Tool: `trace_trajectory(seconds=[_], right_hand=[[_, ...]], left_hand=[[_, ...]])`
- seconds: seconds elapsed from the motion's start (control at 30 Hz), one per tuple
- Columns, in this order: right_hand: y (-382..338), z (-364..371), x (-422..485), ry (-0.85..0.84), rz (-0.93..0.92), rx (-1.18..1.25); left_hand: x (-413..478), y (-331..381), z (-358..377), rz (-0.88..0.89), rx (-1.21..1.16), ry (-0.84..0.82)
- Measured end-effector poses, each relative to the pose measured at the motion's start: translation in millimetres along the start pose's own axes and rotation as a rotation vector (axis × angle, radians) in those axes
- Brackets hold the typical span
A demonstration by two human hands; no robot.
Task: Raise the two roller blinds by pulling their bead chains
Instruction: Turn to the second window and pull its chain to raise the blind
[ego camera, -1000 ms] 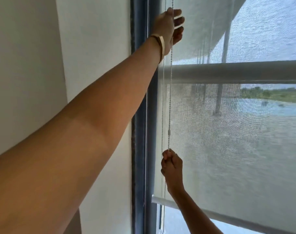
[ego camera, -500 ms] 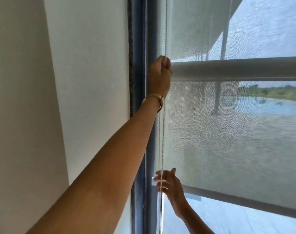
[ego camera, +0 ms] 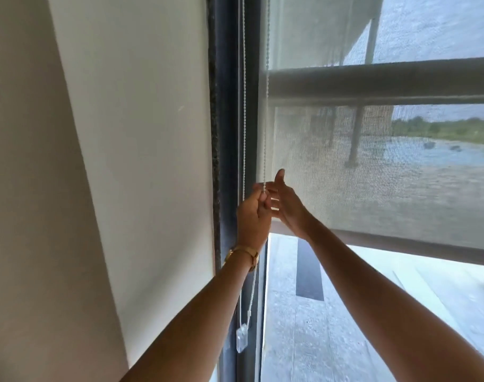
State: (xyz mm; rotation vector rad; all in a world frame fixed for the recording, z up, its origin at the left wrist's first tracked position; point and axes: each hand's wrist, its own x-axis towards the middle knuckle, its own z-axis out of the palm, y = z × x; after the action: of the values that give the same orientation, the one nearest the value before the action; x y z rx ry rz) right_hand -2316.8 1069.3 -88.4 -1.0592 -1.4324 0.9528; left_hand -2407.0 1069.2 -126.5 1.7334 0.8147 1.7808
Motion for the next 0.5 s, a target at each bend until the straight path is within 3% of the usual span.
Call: trace_trajectory(seconds=[0.33, 0.5], right_hand=[[-88.2, -1.1, 21.0, -0.030, -0.266, -0.011], [-127.4, 7.6, 31.6, -0.052, -0.263, 0.076]], left_hand=[[-16.5, -38.1, -11.2, -0.034, 0.111, 0.065], [-21.6, -49.7, -5.1, -0.044, 0.124, 0.018]])
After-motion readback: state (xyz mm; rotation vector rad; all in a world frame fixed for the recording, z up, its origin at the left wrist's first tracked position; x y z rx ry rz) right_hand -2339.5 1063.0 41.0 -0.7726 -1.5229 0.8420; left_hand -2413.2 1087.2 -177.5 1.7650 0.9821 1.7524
